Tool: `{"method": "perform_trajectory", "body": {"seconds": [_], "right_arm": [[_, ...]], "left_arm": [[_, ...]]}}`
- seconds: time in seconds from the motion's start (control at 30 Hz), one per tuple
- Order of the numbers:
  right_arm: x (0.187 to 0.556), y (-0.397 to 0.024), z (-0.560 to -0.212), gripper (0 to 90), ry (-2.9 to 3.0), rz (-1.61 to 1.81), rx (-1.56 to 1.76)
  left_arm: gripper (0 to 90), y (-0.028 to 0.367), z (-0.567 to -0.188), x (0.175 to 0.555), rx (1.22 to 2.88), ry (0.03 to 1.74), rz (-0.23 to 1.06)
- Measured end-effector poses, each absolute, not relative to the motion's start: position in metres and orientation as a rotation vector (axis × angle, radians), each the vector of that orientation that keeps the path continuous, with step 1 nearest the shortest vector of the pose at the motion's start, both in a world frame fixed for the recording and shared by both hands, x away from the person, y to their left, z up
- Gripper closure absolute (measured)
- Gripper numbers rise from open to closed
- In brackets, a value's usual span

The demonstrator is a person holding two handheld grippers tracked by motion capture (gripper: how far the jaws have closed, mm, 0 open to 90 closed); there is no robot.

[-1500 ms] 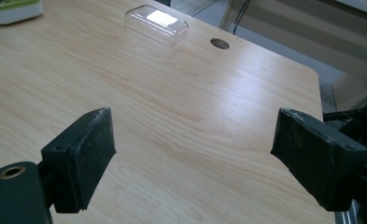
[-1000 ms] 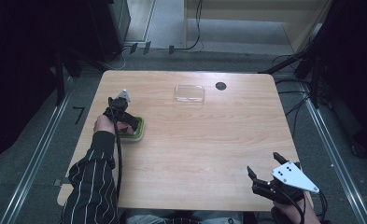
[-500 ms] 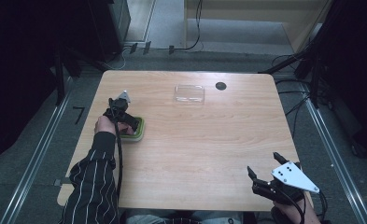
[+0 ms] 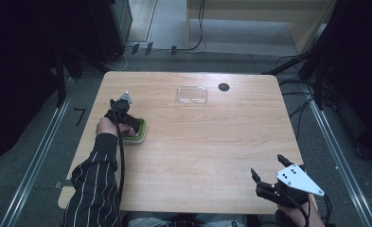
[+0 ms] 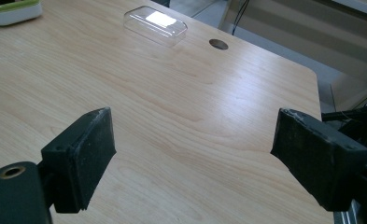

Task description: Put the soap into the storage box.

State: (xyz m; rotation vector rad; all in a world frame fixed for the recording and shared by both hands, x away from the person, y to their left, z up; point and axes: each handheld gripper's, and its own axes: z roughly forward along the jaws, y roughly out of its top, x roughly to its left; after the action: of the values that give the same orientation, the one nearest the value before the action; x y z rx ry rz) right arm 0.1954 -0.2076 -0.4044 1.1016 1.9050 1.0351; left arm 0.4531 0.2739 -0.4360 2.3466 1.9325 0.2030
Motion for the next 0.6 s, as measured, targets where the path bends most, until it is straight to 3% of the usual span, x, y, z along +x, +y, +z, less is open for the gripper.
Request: {"method": "perform_trajectory", "body": {"seconds": [0.6], "right_arm": [[0.196,-0.208,-0.404,13.5,1.905,1.037,1.1]], "left_arm": [[6.3,0.273,-0.424,0.448,2.347,1.912,0.248]]}}
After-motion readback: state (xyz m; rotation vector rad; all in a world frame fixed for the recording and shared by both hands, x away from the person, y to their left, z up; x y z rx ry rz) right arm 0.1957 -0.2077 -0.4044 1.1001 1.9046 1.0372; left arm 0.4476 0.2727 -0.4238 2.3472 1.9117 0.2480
